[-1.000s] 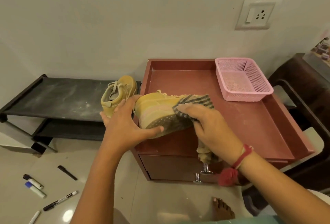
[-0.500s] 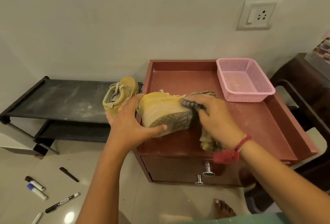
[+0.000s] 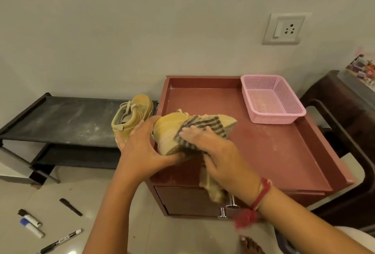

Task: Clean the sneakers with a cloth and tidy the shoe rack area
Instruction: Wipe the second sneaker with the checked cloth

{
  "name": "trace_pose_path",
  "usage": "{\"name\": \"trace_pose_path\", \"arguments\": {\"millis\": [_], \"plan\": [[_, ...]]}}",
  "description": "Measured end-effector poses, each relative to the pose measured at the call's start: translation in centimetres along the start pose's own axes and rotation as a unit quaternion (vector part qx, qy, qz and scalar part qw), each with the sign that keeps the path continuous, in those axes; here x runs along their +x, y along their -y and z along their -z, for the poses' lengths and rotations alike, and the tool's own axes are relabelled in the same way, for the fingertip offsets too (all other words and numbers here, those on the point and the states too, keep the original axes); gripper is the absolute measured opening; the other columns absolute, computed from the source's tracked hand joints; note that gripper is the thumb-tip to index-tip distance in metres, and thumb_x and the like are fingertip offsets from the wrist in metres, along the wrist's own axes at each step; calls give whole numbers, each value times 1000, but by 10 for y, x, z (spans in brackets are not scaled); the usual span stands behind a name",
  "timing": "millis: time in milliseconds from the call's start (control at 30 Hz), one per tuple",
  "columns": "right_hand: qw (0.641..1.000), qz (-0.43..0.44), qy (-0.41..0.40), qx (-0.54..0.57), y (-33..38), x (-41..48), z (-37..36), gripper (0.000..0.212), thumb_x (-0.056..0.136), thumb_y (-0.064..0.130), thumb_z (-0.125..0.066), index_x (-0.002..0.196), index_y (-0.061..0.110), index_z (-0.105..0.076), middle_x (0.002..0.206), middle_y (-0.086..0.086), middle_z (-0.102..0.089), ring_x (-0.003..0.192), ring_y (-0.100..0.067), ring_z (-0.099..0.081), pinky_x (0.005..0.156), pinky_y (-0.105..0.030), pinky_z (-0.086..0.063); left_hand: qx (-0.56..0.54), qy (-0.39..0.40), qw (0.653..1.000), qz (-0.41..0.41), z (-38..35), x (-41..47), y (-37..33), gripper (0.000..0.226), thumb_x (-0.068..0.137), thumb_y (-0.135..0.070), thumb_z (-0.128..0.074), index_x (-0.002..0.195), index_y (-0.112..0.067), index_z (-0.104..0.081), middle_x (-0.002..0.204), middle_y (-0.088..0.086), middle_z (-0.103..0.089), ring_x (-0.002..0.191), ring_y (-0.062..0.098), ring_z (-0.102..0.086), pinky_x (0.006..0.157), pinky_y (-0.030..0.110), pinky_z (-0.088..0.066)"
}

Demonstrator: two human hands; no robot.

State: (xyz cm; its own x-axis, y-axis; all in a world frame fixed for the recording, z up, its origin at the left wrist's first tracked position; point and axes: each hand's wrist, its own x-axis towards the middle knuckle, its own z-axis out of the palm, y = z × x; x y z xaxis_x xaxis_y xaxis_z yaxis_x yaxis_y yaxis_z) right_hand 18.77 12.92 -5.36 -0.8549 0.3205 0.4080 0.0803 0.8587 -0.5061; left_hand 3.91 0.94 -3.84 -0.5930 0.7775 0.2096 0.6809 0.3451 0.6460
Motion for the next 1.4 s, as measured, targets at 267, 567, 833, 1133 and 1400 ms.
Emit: {"name": "trace_pose_path", "arguments": {"millis": [267,567,833,1133,1400], "plan": [[998,-38,-17,-49,-8,0,-1,59,79,-10,-42,131,15,-51,133,-1,-54,126,-9,-44,114,-33,-25,18,20,999,35,-1,-1,11,88,41,-77,-64,118,-54,-28,103,-44,-34,105,-5,-30,114,47,3],[992,-63,-39,-104,-9,-4,-1,60,75,-13,-44,128,14,-54,128,-1,-57,120,-15,-51,110,-34,-22,-24,16,999,26,1,1,11,89,47,-63,-81,123,-46,-36,101,-41,-34,92,-13,-29,107,20,-9],[975,-191,-87,-76,-63,13,28,49,84,-7,-45,128,14,-54,127,-7,-58,117,-23,-54,101,-22,-35,32,61,996,55,1,1,23,89,44,-64,-66,121,-47,-27,104,-30,-41,102,3,-32,112,57,3],[990,-20,-15,-137,-40,-7,-9,64,64,-13,-44,122,9,-60,128,-7,-58,119,-22,-54,104,-50,-35,72,47,993,81,1,1,23,97,39,-75,-62,126,-39,-35,111,-19,-47,121,18,-45,112,63,8],[991,-47,-36,-121,-39,-6,-3,57,75,-7,-37,125,11,-57,129,-6,-57,122,-22,-51,110,-44,-27,67,18,995,79,3,4,14,112,35,-90,-52,131,-36,-37,111,-23,-41,125,19,-44,114,61,6]]}}
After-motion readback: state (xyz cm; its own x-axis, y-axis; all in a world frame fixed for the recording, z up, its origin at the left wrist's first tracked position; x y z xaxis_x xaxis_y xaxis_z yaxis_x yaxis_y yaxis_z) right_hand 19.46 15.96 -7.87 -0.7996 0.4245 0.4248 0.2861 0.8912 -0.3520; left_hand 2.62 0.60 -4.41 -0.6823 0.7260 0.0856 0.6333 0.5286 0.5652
